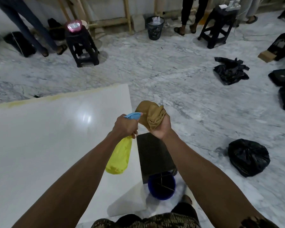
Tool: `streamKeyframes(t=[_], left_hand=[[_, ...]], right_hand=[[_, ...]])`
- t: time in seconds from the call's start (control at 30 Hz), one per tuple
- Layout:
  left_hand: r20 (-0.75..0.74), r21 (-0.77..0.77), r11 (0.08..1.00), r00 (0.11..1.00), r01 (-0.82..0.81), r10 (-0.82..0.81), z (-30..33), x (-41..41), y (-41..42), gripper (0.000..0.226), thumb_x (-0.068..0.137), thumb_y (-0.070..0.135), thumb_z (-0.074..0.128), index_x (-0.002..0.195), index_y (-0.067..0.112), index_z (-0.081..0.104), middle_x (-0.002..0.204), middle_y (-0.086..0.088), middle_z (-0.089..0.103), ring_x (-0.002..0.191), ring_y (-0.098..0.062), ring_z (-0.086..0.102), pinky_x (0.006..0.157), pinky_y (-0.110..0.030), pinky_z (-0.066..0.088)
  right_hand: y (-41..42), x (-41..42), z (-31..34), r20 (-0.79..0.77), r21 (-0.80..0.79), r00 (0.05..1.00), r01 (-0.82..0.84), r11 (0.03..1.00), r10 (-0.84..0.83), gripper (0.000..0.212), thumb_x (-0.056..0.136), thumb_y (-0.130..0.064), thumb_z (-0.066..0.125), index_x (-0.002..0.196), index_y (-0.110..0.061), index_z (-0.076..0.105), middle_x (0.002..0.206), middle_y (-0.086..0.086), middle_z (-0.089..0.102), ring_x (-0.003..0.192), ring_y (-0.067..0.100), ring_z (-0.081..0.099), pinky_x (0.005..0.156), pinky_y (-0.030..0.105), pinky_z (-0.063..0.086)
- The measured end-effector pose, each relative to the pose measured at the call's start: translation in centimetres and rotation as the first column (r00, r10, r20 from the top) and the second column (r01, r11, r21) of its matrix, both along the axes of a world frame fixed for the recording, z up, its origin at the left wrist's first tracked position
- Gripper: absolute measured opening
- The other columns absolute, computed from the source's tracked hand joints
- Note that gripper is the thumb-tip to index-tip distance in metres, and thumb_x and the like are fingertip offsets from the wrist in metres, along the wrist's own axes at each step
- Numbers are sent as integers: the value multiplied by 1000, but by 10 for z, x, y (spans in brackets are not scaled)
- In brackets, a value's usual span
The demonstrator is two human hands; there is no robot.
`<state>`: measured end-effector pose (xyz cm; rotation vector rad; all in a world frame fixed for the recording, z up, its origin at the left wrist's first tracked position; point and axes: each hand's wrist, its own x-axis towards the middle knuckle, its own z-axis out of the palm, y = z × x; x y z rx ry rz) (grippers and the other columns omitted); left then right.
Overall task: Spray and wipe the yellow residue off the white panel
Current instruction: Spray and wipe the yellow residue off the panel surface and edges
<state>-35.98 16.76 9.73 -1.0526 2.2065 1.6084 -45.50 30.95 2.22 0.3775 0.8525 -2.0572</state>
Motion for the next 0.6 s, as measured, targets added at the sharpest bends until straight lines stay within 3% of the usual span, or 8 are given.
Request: streamKeyframes(t=[0.13,0.23,0.3,0.4,0.5,0.6], left_hand=[[13,-58,982,984,-177,178,-5,-35,15,32,86,28,71,109,5,72,68,-11,73,55,-26,69,65,-38,62],[24,-26,969,969,-246,247,-5,-58,25,54,71,18,65,122,0,69,70,-13,72,59,-27,72,58,-36,59],[13,-2,965,965,-263,263,-7,-71,28,55,75,15,64,128,4,70,76,-15,71,65,-29,73,60,-38,61],[-48,21,952,951,-306,307,-12,-93,30,34,99,7,57,130,12,71,78,-17,67,63,-28,70,49,-31,57],[-60,10,953,951,-302,302,-22,-108,27,35,102,7,54,131,18,71,78,-15,65,62,-25,69,46,-30,55],[-45,4,951,950,-308,308,-43,-110,10,34,103,8,56,134,10,68,77,-15,64,62,-24,68,45,-30,56]], right_hand=[[7,-45,-18,46,-53,992,-119,992,121,69,100,-59,29,139,-9,54,142,20,54,130,35,53,113,48,37],[12,-77,-32,25,-4,980,-198,980,198,73,99,-61,29,147,-8,45,150,19,46,137,36,45,120,53,25],[11,-94,-38,33,92,973,-230,969,228,71,101,-60,29,144,-8,50,145,19,52,132,35,51,116,53,33],[-3,-122,-51,-53,378,957,-246,893,286,72,97,-67,35,137,-10,57,134,13,62,119,27,62,109,48,45],[-29,-140,-60,-119,626,905,-250,738,408,86,90,-77,29,140,-11,52,137,10,59,118,26,60,108,42,46],[-67,-155,-66,-217,720,870,-164,674,443,81,98,-68,23,140,-4,49,134,14,56,114,28,57,100,34,44]])
